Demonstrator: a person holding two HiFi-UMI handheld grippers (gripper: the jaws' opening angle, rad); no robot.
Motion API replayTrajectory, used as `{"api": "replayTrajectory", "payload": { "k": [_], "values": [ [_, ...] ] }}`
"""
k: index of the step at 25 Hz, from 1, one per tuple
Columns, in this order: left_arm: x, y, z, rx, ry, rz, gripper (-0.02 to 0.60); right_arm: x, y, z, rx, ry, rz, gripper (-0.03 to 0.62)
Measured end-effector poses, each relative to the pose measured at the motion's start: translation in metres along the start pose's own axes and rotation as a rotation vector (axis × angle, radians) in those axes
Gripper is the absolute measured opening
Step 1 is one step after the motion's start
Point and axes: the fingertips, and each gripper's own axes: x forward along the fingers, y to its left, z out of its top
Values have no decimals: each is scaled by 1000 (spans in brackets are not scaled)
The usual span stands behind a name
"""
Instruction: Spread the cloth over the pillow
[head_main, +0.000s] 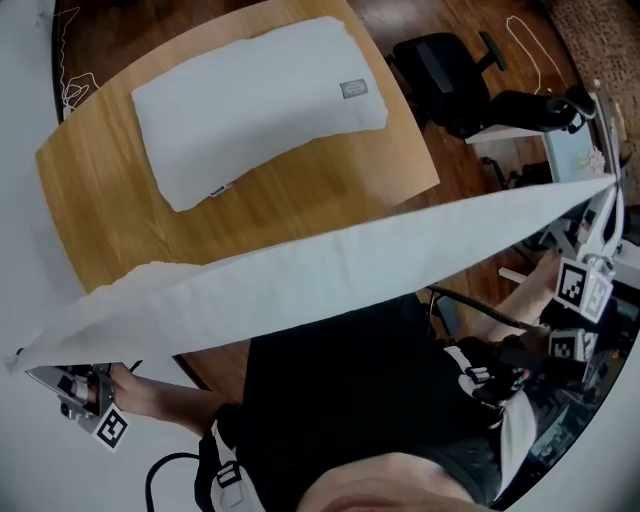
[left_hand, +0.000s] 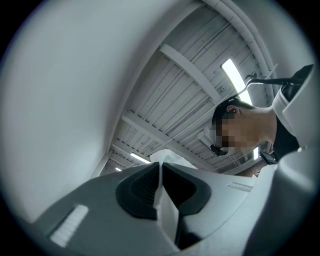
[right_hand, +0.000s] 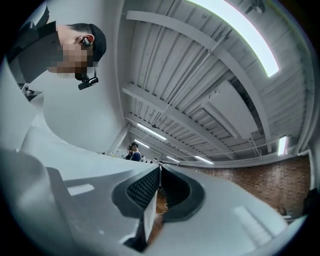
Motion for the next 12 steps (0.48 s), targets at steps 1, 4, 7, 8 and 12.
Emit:
{"api": "replayTrajectory", "payload": {
  "k": [1,4,7,8,12],
  "values": [
    [11,1,-3,11,-2,-3,25,11,1,-2,-21,-10,5,14],
    [47,9,-14,45,-13,14,25,58,3,-18,-24,-35,31,14],
    [94,29,-40,102,9,50,23,123,8,-47,20,-57,68,14],
    [109,38,-54,120,30,62,25,146,11,-57,10,-65,78,14],
    [178,97,-139,178,172,109,25,262,41,-113,-7,-73,149,14]
  ]
}}
